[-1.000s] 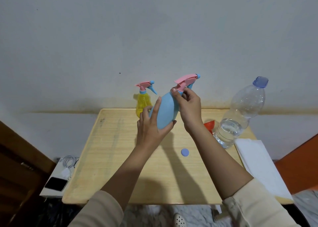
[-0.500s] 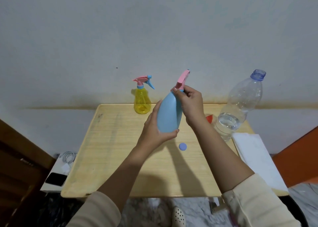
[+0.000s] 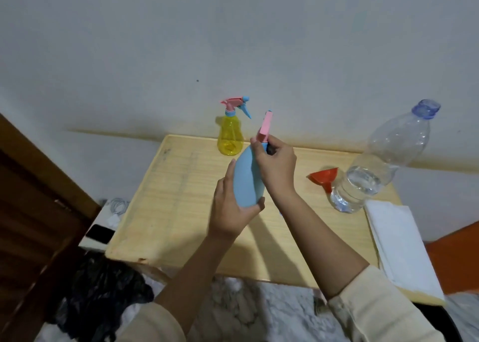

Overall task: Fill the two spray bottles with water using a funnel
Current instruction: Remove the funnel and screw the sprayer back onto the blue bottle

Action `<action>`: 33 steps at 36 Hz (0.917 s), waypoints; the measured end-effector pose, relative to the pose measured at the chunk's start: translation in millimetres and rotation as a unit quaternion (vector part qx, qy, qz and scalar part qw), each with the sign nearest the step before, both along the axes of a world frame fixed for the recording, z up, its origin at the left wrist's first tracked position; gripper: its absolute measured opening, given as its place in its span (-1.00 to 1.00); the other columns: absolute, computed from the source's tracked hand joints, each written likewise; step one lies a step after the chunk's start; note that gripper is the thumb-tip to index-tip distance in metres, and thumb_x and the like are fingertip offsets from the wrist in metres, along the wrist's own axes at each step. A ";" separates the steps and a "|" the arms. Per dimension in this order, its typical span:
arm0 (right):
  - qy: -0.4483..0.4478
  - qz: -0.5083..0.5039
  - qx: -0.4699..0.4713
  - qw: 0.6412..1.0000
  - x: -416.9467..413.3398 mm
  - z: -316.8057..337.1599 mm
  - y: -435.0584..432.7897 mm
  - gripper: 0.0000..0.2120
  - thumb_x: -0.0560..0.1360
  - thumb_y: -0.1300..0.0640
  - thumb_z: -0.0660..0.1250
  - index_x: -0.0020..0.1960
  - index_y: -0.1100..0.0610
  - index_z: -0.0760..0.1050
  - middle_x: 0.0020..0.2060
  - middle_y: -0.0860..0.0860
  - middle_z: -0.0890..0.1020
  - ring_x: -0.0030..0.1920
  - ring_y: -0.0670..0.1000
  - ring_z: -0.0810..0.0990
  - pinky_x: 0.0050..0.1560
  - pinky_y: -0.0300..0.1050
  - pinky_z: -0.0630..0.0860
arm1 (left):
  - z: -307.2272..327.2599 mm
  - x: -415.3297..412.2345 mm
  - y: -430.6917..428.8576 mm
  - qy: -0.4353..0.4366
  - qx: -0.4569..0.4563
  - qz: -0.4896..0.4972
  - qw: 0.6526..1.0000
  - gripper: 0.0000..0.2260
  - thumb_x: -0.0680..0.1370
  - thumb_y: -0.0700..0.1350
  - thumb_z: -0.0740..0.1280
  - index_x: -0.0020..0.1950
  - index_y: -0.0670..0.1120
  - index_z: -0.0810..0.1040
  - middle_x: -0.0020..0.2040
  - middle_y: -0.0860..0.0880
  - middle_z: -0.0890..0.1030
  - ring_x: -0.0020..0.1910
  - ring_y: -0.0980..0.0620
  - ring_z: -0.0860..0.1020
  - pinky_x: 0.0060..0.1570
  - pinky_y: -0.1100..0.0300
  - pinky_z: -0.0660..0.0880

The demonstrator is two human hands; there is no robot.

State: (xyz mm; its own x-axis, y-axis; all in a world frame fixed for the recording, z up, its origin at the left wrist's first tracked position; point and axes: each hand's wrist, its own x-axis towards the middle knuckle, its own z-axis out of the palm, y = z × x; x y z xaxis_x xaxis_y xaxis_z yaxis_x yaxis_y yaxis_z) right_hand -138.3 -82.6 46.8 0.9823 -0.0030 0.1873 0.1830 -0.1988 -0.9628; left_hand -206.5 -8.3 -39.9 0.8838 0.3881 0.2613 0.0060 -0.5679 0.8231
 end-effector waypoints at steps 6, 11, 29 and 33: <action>0.049 -0.001 0.019 0.999 -9.1 -16.0 11.5 -0.31 0.45 -0.04 0.39 0.45 0.16 0.18 0.39 0.03 0.32 0.39 -0.05 0.29 0.33 -0.19 0.26 | -14.1 -15.7 3.1 -0.080 0.072 0.068 0.992 -0.08 0.24 0.02 0.59 0.48 -0.14 0.24 0.30 -0.04 0.46 0.17 0.06 0.46 0.15 0.30 0.39; 0.064 0.084 0.033 0.994 -5.1 -11.5 31.5 -0.66 0.45 0.00 0.41 0.12 0.10 0.40 -0.10 -0.11 0.54 -0.10 -0.18 0.51 -0.09 -0.27 0.41 | -19.7 -35.2 5.5 -0.088 0.099 0.090 0.987 -0.18 0.26 0.08 0.40 0.45 -0.20 0.27 0.30 -0.11 0.48 0.12 -0.01 0.47 0.07 0.14 0.48; 0.066 0.131 -0.109 0.983 -34.0 -81.1 79.9 -0.91 0.51 0.24 0.21 -0.17 0.22 0.36 -0.28 0.06 0.47 -0.27 0.00 0.41 -0.36 -0.39 0.30 | -12.3 -79.2 148.4 0.395 0.002 -0.070 0.916 -0.56 0.54 0.06 0.34 0.36 -0.09 0.41 0.28 -0.10 0.47 0.09 0.03 0.46 -0.04 0.22 0.35; 0.099 0.126 -0.129 0.979 -42.2 -92.0 87.8 -0.89 0.47 0.26 0.20 -0.23 0.22 0.35 -0.36 0.00 0.43 -0.32 -0.02 0.39 -0.40 -0.41 0.31 | -16.2 -63.3 162.9 0.434 0.070 -0.046 0.897 -0.71 0.56 0.01 0.30 0.16 -0.16 0.43 0.15 -0.13 0.42 0.05 -0.07 0.42 -0.02 0.11 0.38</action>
